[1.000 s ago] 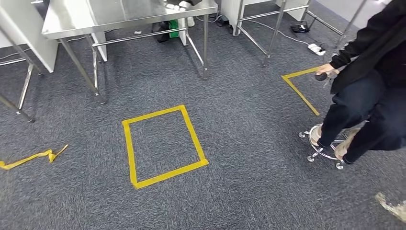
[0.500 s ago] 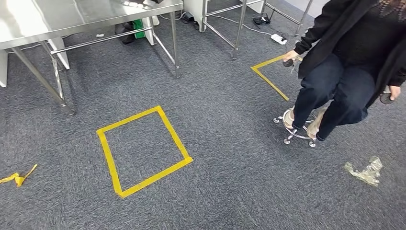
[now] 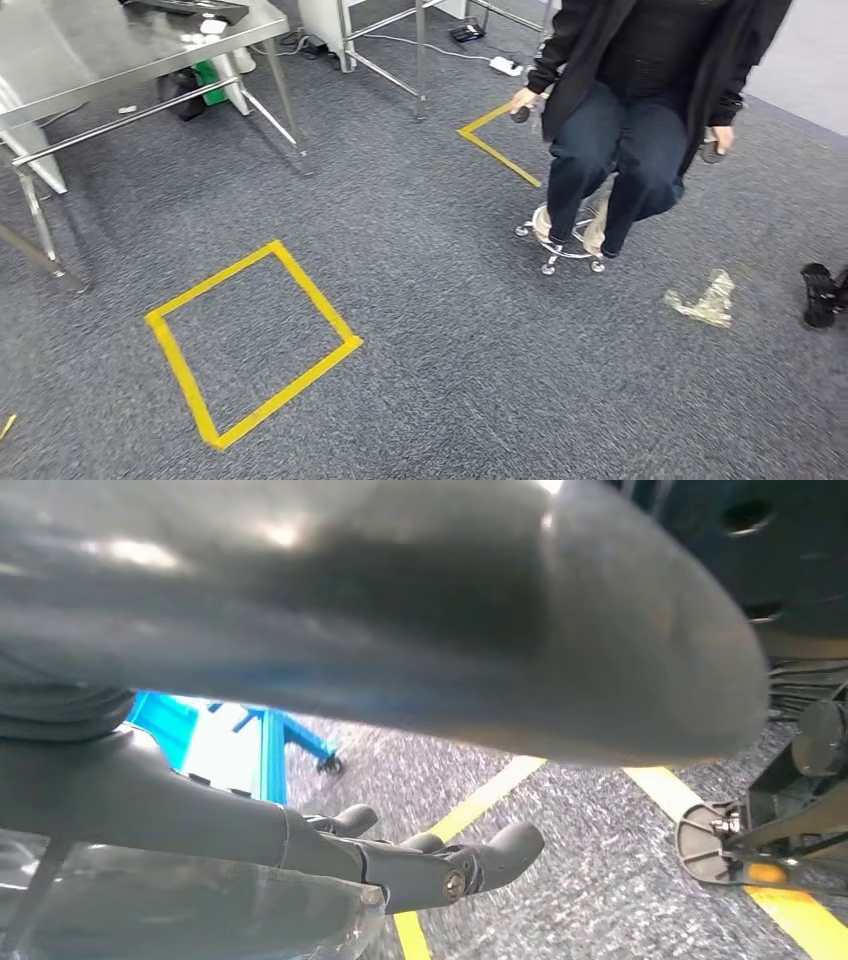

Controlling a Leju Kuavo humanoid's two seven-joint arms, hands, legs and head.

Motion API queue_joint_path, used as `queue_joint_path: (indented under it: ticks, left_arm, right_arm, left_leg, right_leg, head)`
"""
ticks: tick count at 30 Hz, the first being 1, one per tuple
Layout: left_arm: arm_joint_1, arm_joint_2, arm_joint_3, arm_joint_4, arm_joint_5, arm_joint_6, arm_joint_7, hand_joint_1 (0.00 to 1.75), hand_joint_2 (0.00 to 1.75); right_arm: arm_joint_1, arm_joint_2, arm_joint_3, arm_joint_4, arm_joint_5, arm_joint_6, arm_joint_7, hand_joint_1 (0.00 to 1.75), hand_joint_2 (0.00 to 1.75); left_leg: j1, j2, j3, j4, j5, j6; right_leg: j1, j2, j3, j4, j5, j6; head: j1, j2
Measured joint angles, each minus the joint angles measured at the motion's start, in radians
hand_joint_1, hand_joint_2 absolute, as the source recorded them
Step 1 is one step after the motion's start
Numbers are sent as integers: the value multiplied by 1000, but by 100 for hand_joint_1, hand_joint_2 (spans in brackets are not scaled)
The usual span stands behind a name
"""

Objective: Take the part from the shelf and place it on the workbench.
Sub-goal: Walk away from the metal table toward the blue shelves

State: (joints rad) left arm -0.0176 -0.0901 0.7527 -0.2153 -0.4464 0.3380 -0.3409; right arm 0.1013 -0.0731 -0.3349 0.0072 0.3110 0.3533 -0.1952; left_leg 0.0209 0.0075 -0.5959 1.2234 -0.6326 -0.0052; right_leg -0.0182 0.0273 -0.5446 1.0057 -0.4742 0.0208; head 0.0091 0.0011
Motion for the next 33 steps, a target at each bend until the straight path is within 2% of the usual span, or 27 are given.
queue_joint_path:
  ticks: [1, 2, 3, 5, 6, 7, 8, 10, 12, 14, 15, 16, 17, 18, 19, 21, 22, 23, 24, 26, 27, 28, 29, 30, 31, 32, 33]
  left_arm:
    - [2, 0, 0, 0, 0, 0, 0, 0, 0]
    - [2, 1, 0, 0, 0, 0, 1, 0, 0]
    - [2, 1, 0, 0, 1, 0, 1, 0, 0]
    - [1, 2, 0, 1, 1, 0, 2, 0, 0]
    - [1, 2, 0, 1, 1, 0, 2, 0, 0]
    - [0, 2, 0, 1, 1, 0, 2, 0, 0]
    - [-1, 2, 0, 1, 1, 0, 2, 0, 0]
    - [-2, 2, 0, 1, 2, 1, 2, 0, 0]
    - [0, 3, 0, 1, 2, 1, 1, 0, 0]
    - [1, 4, 1, 1, 2, 1, 2, 0, 0]
    - [0, 4, 1, 1, 2, 1, 2, 0, 0]
    - [0, 3, 1, 1, 2, 0, 2, 0, 0]
    - [0, 3, 1, 1, 3, 0, 2, 0, 0]
    - [0, 3, 1, 1, 4, 0, 2, 0, 0]
    - [0, 3, 2, 1, 6, 1, 2, 0, 0]
    - [1, 2, 5, 1, 11, 4, 2, 0, 0]
    - [0, 2, 7, 1, 14, 5, 2, 0, 0]
    - [-1, 1, 8, 0, 17, 7, 2, 0, 0]
    - [-1, 0, 11, 0, 19, 9, 2, 0, 0]
    - [0, -3, 17, 0, 22, 13, 3, 0, 0]
    - [2, -4, 20, 0, 23, 15, 3, 0, 0]
    - [4, -6, 22, 0, 24, 17, 3, 0, 0]
    - [6, -7, 23, 0, 24, 19, 3, 0, 0]
    - [7, -7, 23, 0, 25, 21, 3, 0, 0]
    - [7, -8, 24, 0, 24, 21, 3, 0, 0]
    - [7, -8, 24, 0, 24, 21, 3, 0, 0]
    - [7, -9, 24, 0, 23, 21, 3, 0, 0]
  right_arm:
    - [2, 0, 1, 0, 0, 1, 0, 0, 0]
    - [3, 0, 2, 0, 2, 1, 0, 0, 0]
    - [3, 0, 2, 0, 3, 1, 0, 0, 0]
    - [1, -2, 3, 0, 5, 1, 0, 0, 0]
    - [2, -2, 3, 0, 6, 1, 0, 0, 0]
    - [3, -3, 3, 0, 7, 1, 0, 0, 0]
    - [6, -2, 3, 1, 8, 1, 0, 0, 0]
    - [7, -2, 4, 1, 9, 2, 0, 0, 0]
    - [5, -2, 4, 2, 9, 3, 0, 0, 0]
    - [3, -3, 4, 2, 10, 3, 0, 0, 0]
    - [4, -3, 4, 2, 11, 3, 0, 0, 0]
    - [5, -3, 6, 2, 12, 3, 0, 0, 0]
    - [5, -4, 8, 2, 14, 3, 0, 0, 0]
    - [4, -6, 11, 1, 16, 3, -1, 0, 0]
    - [2, -7, 15, 1, 17, 2, -1, 0, 0]
    - [-2, -9, 23, 1, 20, 0, -2, 0, 0]
    - [-3, -10, 27, 1, 22, -2, -2, 0, 0]
    - [-3, -11, 30, 1, 24, -4, -2, 0, 0]
    - [-4, -11, 34, 1, 26, -5, -2, 0, 0]
    - [-5, -13, 42, 2, 28, -9, -2, 0, 0]
    - [-6, -13, 45, 2, 28, -10, -2, 0, 0]
    - [-8, -13, 48, 2, 27, -12, -2, 0, 0]
    - [-10, -13, 50, 2, 27, -15, -2, 0, 0]
    - [-10, -12, 51, 2, 26, -19, -2, 0, 0]
    - [-11, -10, 52, 2, 24, -23, -2, 0, 0]
    - [-11, -8, 52, 2, 22, -27, -2, 0, 0]
    - [-12, -7, 53, 2, 19, -30, -2, 0, 0]
  left_leg:
    - [1, -12, -13, 17, 8, 1]
    - [3, -26, 12, -45, 50, 3]
    - [5, -53, 38, -108, 81, 5]
    - [8, -91, 66, -182, 106, 10]
    - [5, -94, 67, -189, 103, 14]
    - [2, -82, 67, -190, 106, 21]
    - [1, -69, 68, -194, 109, 29]
    - [2, -43, 71, -203, 116, 44]
    - [0, -13, 71, -205, 118, 52]
    - [-2, 18, 69, -205, 116, 53]
    - [-2, 32, 69, -205, 115, 53]
    - [-2, 45, 70, -205, 114, 51]
    - [-1, 56, 73, -205, 113, 49]
    - [-2, 66, 77, -205, 110, 45]
    - [-5, 76, 82, -205, 107, 39]
    - [-10, 95, 93, -207, 100, 27]
    - [-10, 105, 99, -211, 97, 20]
    - [-9, 110, 103, -213, 95, 14]
    - [-6, 98, 104, -207, 87, 8]
    - [-2, 44, 77, -138, 37, 1]
    - [-1, 14, 48, -75, 1, 0]
    - [-1, -1, 13, -6, -31, 0]
    - [0, -8, -16, 47, -48, 0]
    - [0, -10, -33, 71, -45, -1]
    - [2, -11, -33, 58, -22, -2]
    - [5, -16, -15, 9, 17, -3]
    - [10, -35, 10, -55, 56, -5]
  right_leg:
    - [3, 25, 0, 2, 0, -2]
    - [3, 39, 1, 4, 0, -1]
    - [5, 52, 0, 8, -1, 1]
    - [9, 75, -11, 13, -2, 9]
    - [9, 85, -19, 13, 0, 15]
    - [7, 97, -24, 11, 3, 22]
    - [5, 97, -29, 12, 4, 28]
    - [6, 54, -51, 54, -17, 31]
    - [6, -1, -109, 170, -71, 27]
    - [2, -14, -165, 284, -111, 32]
    - [0, -17, -169, 295, -110, 40]
    - [-3, -22, -149, 262, -95, 50]
    - [-4, -33, -111, 195, -70, 60]
    - [-5, -59, -69, 119, -46, 65]
    - [-3, -83, -36, 58, -27, 64]
    - [4, -108, -12, 10, -11, 51]
    - [7, -98, -13, 10, -9, 43]
    - [3, -86, -11, 8, -7, 35]
    - [-1, -75, -8, 5, -4, 28]
    - [-12, -53, -4, -1, 3, 11]
    - [-11, -42, -6, -1, 4, 6]
    - [-9, -30, -7, -1, 5, 1]
    - [-7, -17, -8, -1, 6, 0]
    - [-6, -3, -8, 0, 6, -1]
    - [-6, 11, -7, 1, 6, 0]
    - [-6, 25, -5, 3, 5, 0]
    - [-7, 39, -6, 6, 4, 3]
  head:
    - [-1, 0]
    - [-2, 0]
    - [-2, 0]
    - [-2, 0]
    - [-1, 0]
    - [-1, 0]
    - [-1, 0]
    - [2, 0]
    - [7, 0]
    - [8, 0]
    - [8, 0]
    - [9, 0]
    - [9, 0]
    - [10, 0]
    - [11, 0]
    - [9, 0]
    - [7, 0]
    - [6, 0]
    - [5, 0]
    - [1, 0]
    - [-1, 0]
    - [-2, 0]
    - [-2, 0]
    - [-2, 0]
    - [-2, 0]
    - [-2, 0]
    - [-2, 0]
